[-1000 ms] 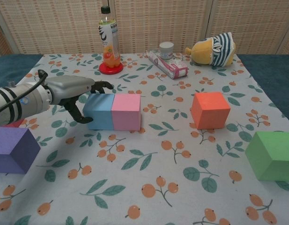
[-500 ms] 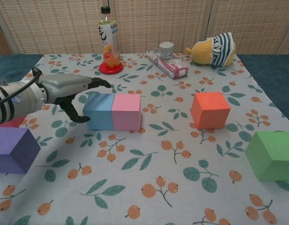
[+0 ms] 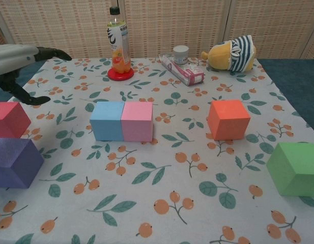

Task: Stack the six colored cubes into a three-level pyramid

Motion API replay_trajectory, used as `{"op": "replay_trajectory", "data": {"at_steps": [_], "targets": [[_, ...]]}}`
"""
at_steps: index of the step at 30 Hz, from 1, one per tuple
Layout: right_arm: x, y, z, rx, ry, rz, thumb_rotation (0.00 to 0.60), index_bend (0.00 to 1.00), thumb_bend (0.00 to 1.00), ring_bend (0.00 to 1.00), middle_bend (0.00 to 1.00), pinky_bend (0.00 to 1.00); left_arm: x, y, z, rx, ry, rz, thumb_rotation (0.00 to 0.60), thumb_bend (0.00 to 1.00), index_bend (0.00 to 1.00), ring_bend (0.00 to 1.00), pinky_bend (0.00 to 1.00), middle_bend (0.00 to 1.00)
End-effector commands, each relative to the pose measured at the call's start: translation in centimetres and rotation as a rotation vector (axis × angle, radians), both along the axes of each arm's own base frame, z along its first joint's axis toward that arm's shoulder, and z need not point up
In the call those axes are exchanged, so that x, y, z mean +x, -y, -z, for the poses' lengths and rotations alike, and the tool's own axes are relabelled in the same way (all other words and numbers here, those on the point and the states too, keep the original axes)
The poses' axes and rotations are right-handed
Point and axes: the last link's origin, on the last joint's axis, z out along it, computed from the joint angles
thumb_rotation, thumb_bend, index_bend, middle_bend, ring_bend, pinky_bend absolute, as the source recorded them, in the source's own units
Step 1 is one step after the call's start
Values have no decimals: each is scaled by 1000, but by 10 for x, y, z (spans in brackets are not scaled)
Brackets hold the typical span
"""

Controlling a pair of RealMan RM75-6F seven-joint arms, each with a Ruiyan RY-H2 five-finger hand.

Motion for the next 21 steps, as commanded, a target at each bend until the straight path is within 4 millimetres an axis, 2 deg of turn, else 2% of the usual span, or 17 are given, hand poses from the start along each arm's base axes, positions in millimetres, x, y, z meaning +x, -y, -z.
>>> {"op": "replay_trajectory", "data": {"at_steps": [1, 5, 9, 15, 21], "targets": [[10, 19, 6, 44, 3, -21, 444, 0, 95, 0, 129, 112, -22, 6, -16, 27, -2, -41, 600, 351, 129, 32, 108, 90], [20, 28, 9, 56, 2, -44, 444, 0, 95, 0, 129, 112, -43, 7, -26, 25, -11, -96, 600, 351, 125, 48, 107, 101], [29, 28, 6, 44, -13, -71, 445, 0, 95, 0, 129, 112, -66, 2, -31, 9, -54, -151, 600, 349, 89, 48, 94, 95], [35, 15, -5, -3, -35, -81, 445, 0, 95, 0, 129, 112, -104, -8, -39, -20, -102, -257, 600, 350, 30, 33, 80, 67], [29, -2, -9, -35, -36, -47, 445, 0, 94, 0, 129, 112, -125, -10, -42, -63, -106, -324, 600, 345, 0, 4, 66, 23]]}}
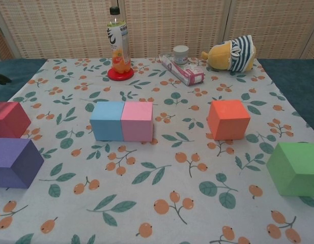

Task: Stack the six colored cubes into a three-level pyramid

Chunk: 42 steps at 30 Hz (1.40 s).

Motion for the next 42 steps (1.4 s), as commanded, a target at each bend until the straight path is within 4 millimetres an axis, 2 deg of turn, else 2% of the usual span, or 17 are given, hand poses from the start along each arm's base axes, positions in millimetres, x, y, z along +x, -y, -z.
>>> {"op": "replay_trajectory", "data": {"at_steps": [1, 10, 17, 24, 33, 42], "targets": [[-3, -8, -1, -8, -2, 20, 444, 0, 94, 0, 129, 112, -12, 0, -2, -23, 1, -41, 600, 345, 0, 1, 62, 11], [-6, -19, 1, -20, 7, 34, 444, 0, 94, 0, 129, 112, -22, -6, 4, -41, -11, -65, 600, 345, 0, 0, 58, 1], [-7, -21, -1, -32, 11, 36, 445, 0, 95, 0, 129, 112, -27, -11, 9, -48, -3, -84, 600, 346, 0, 44, 69, 58], [-7, -21, -1, -34, 17, 40, 445, 0, 95, 0, 129, 112, -27, -10, 10, -55, 3, -79, 600, 346, 2, 52, 72, 67], [-8, -21, -1, -37, 20, 44, 445, 0, 95, 0, 129, 112, -27, -19, 12, -48, 3, -83, 600, 349, 58, 95, 88, 124], [-10, -22, 0, -37, 25, 48, 444, 0, 94, 0, 129, 112, -24, -25, 7, 3, 13, -67, 600, 347, 243, 315, 150, 364]]}}
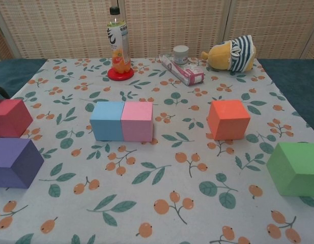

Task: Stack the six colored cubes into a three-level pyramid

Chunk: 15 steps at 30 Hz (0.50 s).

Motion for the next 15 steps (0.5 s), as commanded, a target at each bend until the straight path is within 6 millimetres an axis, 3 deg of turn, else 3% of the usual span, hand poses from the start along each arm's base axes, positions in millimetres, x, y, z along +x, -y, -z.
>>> {"op": "replay_trajectory", "data": {"at_steps": [1, 8, 15], "targets": [[0, 0, 0, -1, 1, 0, 444, 0, 94, 0, 129, 112, 4, -1, -3, 21, 9, 16, 600, 346, 252, 324, 155, 377], [-2, 0, 1, -1, 5, -1, 445, 0, 94, 0, 129, 112, 27, -3, -7, 47, 56, 66, 600, 344, 267, 338, 163, 403], [-6, -1, 0, -3, 11, 5, 445, 0, 95, 0, 129, 112, 61, -4, 12, 18, 91, 126, 600, 345, 225, 338, 165, 380]]}}
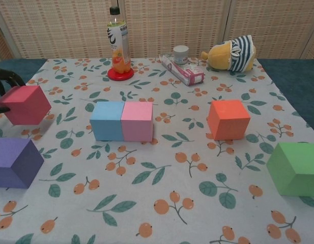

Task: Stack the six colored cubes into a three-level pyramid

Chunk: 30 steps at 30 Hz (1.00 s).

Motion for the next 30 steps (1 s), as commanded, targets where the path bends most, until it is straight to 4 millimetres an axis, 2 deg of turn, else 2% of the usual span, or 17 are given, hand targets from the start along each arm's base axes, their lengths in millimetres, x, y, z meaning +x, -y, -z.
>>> {"op": "replay_trajectory", "data": {"at_steps": [1, 9, 13, 21, 25, 30], "targets": [[-1, 0, -1, -2, 1, 3, 444, 0, 95, 0, 129, 112, 20, -2, 12, -13, 11, 34, 600, 345, 218, 338, 165, 377], [-6, -3, -3, -6, 6, 9, 445, 0, 95, 0, 129, 112, 65, 2, 42, -54, 22, 80, 600, 344, 202, 338, 165, 363], [-9, -4, -5, -6, 9, 16, 445, 0, 95, 0, 129, 112, 80, 7, 55, -69, 28, 64, 600, 345, 196, 334, 167, 358], [-15, -5, -8, -11, 13, 27, 446, 0, 94, 0, 129, 112, 90, 12, 71, -95, -17, 19, 600, 345, 122, 303, 175, 291], [-17, -5, -8, -8, 15, 28, 444, 0, 94, 0, 129, 112, 92, 13, 75, -108, -25, 9, 600, 346, 9, 186, 182, 145], [-19, -4, -9, -10, 18, 27, 445, 0, 94, 0, 129, 112, 92, 18, 72, -138, -38, 8, 600, 343, 0, 77, 180, 55]]}}
